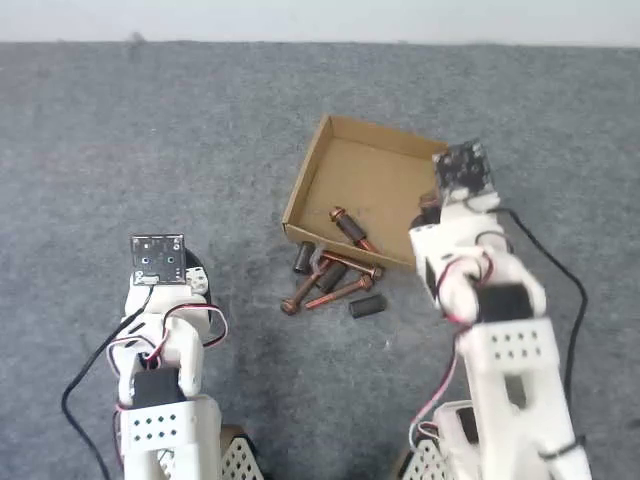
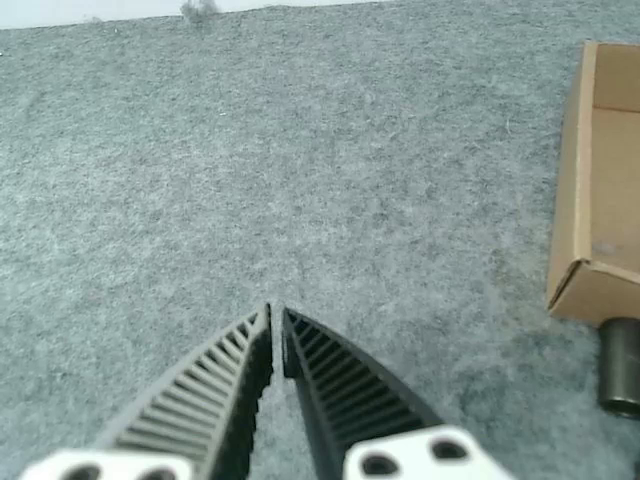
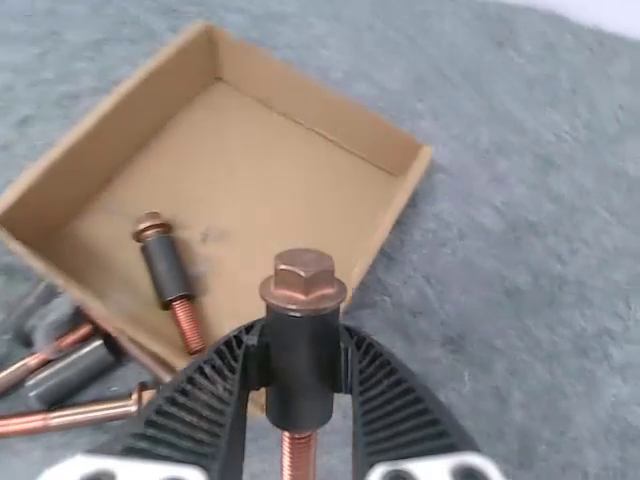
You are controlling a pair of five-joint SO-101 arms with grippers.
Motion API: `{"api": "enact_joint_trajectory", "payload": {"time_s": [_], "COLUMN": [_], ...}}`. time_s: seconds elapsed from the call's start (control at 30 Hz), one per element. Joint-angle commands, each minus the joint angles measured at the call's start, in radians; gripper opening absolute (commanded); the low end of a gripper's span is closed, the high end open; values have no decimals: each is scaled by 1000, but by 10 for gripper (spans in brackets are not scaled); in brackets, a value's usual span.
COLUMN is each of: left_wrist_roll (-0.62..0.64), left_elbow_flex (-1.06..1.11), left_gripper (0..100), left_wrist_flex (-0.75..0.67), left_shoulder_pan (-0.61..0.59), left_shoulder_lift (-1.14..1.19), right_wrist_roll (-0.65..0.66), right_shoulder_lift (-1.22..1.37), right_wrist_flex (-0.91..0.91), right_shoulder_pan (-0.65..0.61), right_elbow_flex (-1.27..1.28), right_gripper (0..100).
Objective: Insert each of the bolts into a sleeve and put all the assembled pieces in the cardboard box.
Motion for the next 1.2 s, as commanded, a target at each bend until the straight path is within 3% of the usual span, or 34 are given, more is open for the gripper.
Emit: {"api": "enact_joint_trajectory", "payload": {"time_s": [0.0, 0.33, 0.6, 0.83, 1.17], "left_wrist_roll": [-11, -11, -11, -12, -12], "left_elbow_flex": [-8, -8, -8, -8, -8], "left_gripper": [12, 12, 12, 12, 12], "left_wrist_flex": [9, 9, 8, 6, 5], "left_shoulder_pan": [3, 3, 3, 3, 3], "left_shoulder_lift": [-20, -20, -20, -20, -20], "right_wrist_roll": [8, 5, -112, -161, -141], "right_shoulder_lift": [97, 406, 650, 765, 765], "right_wrist_flex": [8, 1, 8, 8, 84], "right_shoulder_pan": [30, -1, -58, -101, -93], "right_elbow_flex": [-149, -339, -548, -574, -578], "right_gripper": [6, 6, 7, 185, 198]}}
